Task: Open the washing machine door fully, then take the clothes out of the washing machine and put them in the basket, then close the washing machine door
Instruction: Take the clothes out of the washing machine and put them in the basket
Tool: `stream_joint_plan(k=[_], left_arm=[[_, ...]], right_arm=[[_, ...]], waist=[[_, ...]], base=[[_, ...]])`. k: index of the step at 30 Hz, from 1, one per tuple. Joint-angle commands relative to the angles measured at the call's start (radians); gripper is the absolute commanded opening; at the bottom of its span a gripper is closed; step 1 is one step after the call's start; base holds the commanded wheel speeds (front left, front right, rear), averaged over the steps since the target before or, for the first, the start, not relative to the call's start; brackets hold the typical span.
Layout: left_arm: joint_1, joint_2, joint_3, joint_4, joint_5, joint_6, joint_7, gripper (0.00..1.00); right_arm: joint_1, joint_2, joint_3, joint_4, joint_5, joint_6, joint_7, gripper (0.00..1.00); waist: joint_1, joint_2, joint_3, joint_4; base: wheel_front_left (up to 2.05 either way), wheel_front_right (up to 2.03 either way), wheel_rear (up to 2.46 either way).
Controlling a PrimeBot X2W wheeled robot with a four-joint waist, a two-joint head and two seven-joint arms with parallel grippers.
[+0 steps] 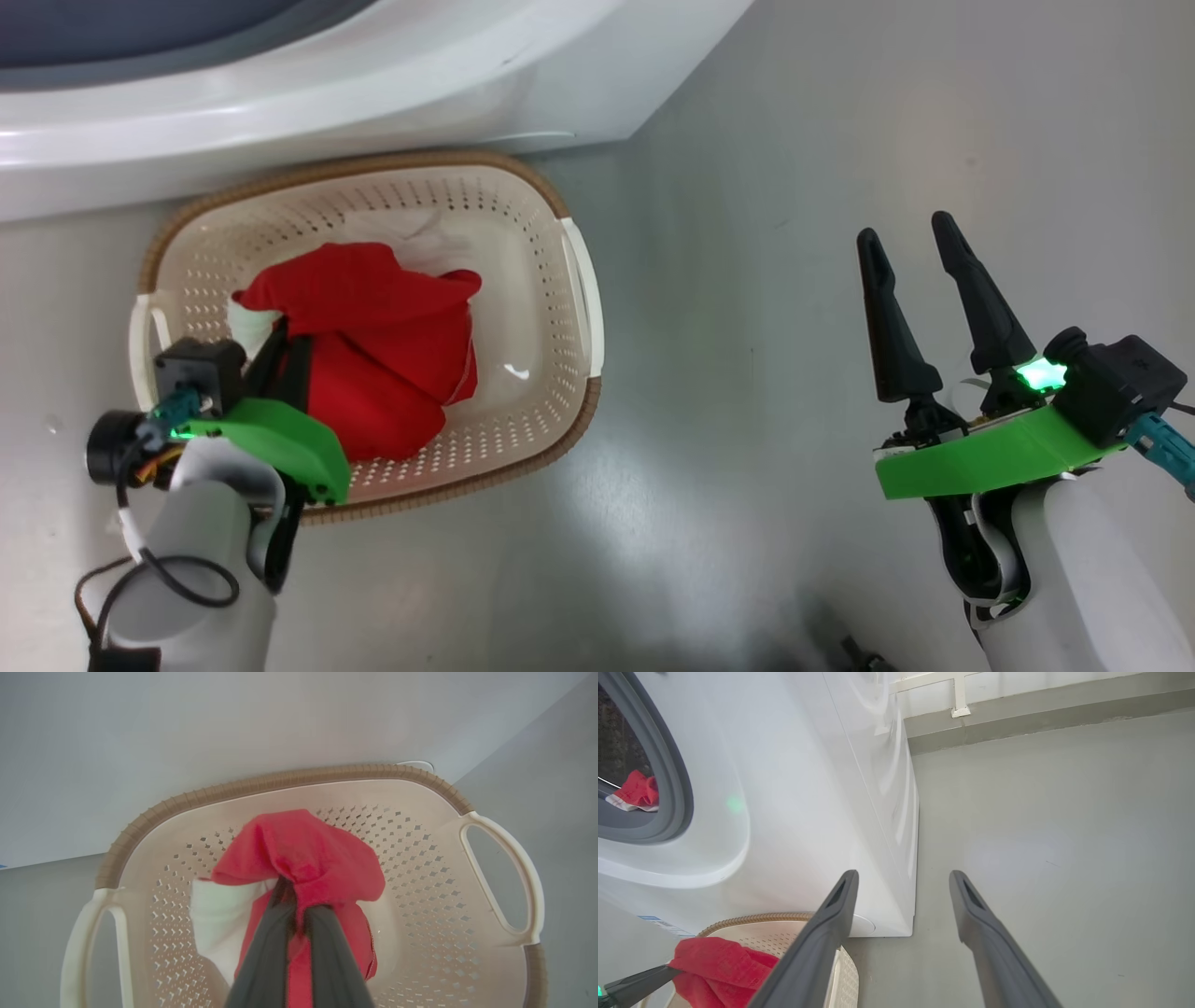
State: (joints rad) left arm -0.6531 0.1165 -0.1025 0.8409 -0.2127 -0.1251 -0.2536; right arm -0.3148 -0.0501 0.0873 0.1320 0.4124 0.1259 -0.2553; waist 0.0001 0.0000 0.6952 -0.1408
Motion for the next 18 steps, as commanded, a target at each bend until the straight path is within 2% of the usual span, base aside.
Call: stream_joint_plan(k=[1,12,13,15,16,18], left_arm=[[-0.009,0.035,0.013,0.010,-0.007,-0.006,-0.008,0.00],[-0.096,0.048,-0.018,0.147,-0.038,-0.006,-0.008,0.00],[-0.099,0.047,-0.018,0.154,-0.044,-0.006,-0.008,0.08],[-0.103,0.046,-0.019,0.162,-0.051,-0.006,-0.008,0.38],[-0.102,0.045,-0.021,0.165,-0.057,-0.006,-0.008,0.99],[-0.098,0.043,-0.024,0.169,-0.062,-0.006,-0.008,1.00]], right_arm=[[0.004,0.000,0.028,-0.026,0.002,0.005,-0.006,1.00],[-0.014,0.000,0.039,-0.032,0.001,0.005,-0.006,1.00],[-0.015,0.000,0.040,-0.032,0.000,0.005,-0.006,1.00],[-0.016,0.000,0.041,-0.030,-0.001,0.005,-0.006,1.00],[-0.016,0.000,0.042,-0.027,-0.004,0.005,-0.006,1.00],[-0.014,0.000,0.041,-0.023,-0.006,0.005,-0.006,1.00]], waist=[[-0.0001,0.0000,0.037,-0.011],[-0.0001,0.0000,0.076,-0.021],[-0.0001,0.0000,0.075,-0.021],[-0.0001,0.0000,0.071,-0.021],[-0.0001,0.0000,0.064,-0.019],[-0.0001,0.0000,0.052,-0.017]], base=[[0.00,0.00,0.00],[0.00,0.00,0.00],[0.00,0.00,0.00],[0.00,0.00,0.00],[0.00,0.00,0.00],[0.00,0.00,0.00]])
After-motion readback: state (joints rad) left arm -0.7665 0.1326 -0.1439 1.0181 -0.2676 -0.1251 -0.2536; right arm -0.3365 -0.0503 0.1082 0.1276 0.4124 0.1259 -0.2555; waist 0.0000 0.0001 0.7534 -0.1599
